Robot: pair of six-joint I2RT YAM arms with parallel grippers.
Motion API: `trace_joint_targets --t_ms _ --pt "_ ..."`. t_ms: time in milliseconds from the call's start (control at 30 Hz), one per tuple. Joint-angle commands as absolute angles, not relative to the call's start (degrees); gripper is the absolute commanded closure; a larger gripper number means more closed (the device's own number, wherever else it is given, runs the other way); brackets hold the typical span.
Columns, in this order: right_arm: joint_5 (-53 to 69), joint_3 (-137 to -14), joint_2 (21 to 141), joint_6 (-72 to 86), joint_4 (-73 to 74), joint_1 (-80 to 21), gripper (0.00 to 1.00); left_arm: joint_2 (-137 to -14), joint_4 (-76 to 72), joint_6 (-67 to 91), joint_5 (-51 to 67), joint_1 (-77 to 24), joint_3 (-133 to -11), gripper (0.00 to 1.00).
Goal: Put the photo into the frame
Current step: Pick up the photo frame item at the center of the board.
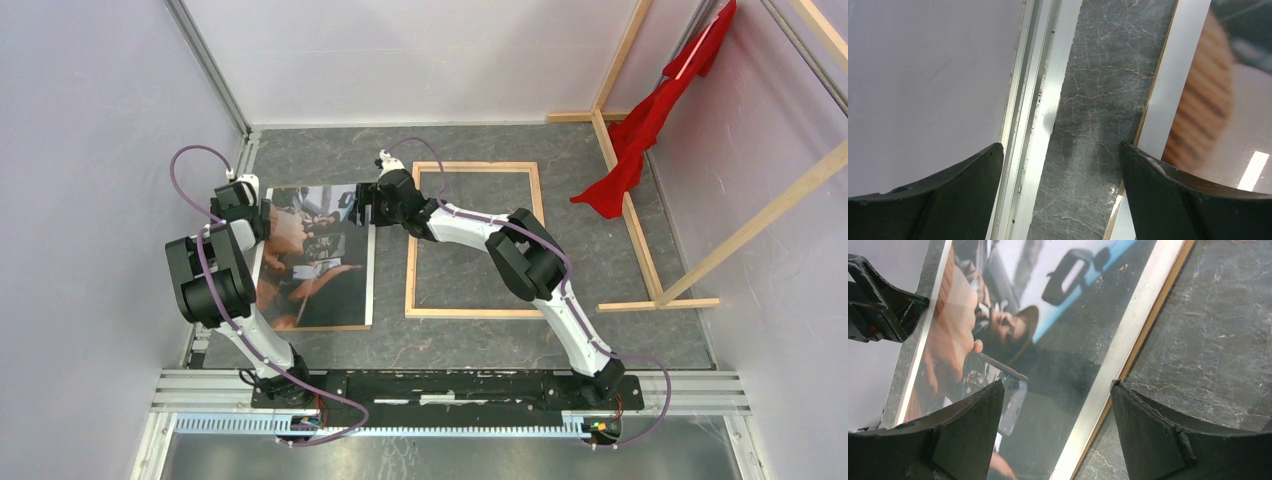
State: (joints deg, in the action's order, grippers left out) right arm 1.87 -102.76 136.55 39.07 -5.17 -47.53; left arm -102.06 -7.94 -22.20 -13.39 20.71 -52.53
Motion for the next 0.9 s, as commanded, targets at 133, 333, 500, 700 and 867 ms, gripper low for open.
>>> trace_joint_targets --t_ms 133,333,500,700,867 --pt "1.63 -105.71 133.29 34.36 -5.61 -48.69 0.16 -103.53 -1.48 -23.99 -11.67 20.13 -50.45 0.08" --pt "7.31 -101.03 130.06 36.90 -14.45 -48.63 0.19 -103.54 -1.28 -24.08 -11.66 20.16 -50.45 0.09" --pt "11.65 -97.78 128.60 41.83 -21.28 -48.00 0.19 -103.39 -1.11 -24.15 -11.66 20.13 -50.45 0.09" --pt "15.14 -94.62 129.36 47.48 -27.25 -46.83 0.20 -102.88 -0.94 -24.24 -11.61 20.24 -50.45 0.09" --pt "15.23 -95.22 131.26 47.66 -24.61 -46.74 0.22 -102.83 -0.51 -24.19 -11.55 20.24 -50.64 0.09"
